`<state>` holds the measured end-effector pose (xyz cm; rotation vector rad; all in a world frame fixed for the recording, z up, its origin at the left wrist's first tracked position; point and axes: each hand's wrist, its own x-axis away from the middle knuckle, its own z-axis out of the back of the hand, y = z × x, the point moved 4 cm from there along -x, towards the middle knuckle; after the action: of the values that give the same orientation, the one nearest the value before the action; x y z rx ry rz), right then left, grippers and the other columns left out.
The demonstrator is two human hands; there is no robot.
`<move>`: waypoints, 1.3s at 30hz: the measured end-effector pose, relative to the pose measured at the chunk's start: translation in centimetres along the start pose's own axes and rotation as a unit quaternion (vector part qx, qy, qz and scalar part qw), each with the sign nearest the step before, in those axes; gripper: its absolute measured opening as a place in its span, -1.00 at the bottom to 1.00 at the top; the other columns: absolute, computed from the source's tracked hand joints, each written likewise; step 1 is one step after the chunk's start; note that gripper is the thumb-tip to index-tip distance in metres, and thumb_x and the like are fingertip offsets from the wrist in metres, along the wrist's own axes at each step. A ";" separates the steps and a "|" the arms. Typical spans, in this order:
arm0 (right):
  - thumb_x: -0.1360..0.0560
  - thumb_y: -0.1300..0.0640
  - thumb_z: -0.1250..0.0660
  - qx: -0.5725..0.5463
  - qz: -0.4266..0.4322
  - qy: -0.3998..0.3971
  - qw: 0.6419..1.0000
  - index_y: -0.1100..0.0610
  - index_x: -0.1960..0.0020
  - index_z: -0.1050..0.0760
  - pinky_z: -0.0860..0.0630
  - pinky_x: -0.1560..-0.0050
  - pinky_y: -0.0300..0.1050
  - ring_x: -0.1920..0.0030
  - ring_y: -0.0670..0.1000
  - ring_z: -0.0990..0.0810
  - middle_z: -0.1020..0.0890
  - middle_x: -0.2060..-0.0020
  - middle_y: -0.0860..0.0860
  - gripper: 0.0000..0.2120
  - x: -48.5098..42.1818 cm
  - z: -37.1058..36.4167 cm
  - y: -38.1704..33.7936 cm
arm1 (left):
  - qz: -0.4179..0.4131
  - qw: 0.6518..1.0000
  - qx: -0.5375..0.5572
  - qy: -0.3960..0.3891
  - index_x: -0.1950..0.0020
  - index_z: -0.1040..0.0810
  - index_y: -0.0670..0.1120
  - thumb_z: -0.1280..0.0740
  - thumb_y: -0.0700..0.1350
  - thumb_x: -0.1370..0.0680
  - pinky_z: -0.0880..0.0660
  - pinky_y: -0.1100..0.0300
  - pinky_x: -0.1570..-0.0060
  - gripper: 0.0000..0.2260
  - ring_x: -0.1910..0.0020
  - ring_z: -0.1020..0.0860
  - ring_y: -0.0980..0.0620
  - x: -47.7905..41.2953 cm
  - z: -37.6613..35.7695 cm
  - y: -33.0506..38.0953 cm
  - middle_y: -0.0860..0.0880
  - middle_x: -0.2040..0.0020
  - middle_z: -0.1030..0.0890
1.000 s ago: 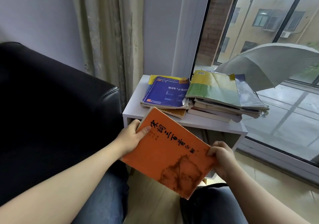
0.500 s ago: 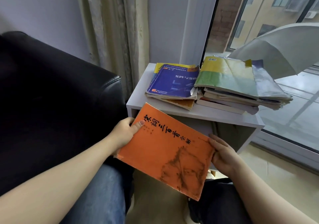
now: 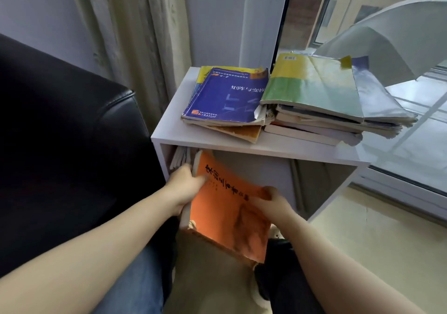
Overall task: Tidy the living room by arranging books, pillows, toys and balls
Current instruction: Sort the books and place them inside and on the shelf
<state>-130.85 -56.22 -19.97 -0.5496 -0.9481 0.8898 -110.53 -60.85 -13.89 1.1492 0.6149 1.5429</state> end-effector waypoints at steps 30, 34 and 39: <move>-0.52 0.14 -0.27 0.111 0.110 0.089 0.984 0.07 0.16 -0.39 -0.32 0.37 -0.28 0.34 -0.12 -0.44 -0.48 0.33 -0.08 -0.90 -0.3 -2.9 -4.6 | -0.232 0.859 -0.456 0.016 -0.52 -0.12 -0.01 -0.13 -0.10 -0.60 0.10 0.06 -0.49 -0.51 -0.54 0.16 -0.01 -3.5 1.5 -2.1 0.04 -0.56 0.08; -0.51 0.17 -0.28 0.027 0.104 0.111 0.988 0.00 0.27 -0.37 -0.47 0.21 -0.20 0.25 -0.02 -0.55 -0.52 0.34 -0.07 -0.79 -3.1 -5.7 -5.9 | -0.229 0.903 -0.364 0.017 -0.47 -0.22 0.00 -0.18 -0.14 -0.57 -0.03 0.09 -0.47 -0.54 -0.52 -0.01 0.03 -4.2 1.6 -2.1 0.09 -0.54 0.00; -0.52 0.11 -0.27 -0.034 0.062 0.136 0.988 0.14 -0.11 -0.52 -0.55 -0.10 0.02 0.00 0.10 -0.62 -0.64 0.06 0.08 -0.80 -6.3 -9.3 -5.9 | -0.217 0.914 -0.342 -0.006 -0.36 -0.28 0.07 -0.20 -0.15 -0.53 0.16 0.14 -0.47 -0.60 -0.51 0.10 0.14 -4.1 1.5 -2.8 0.17 -0.51 0.08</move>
<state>-122.15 -64.99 -23.07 -0.7745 -0.7047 0.8692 -108.05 -64.10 -17.08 0.4444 0.2496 1.2073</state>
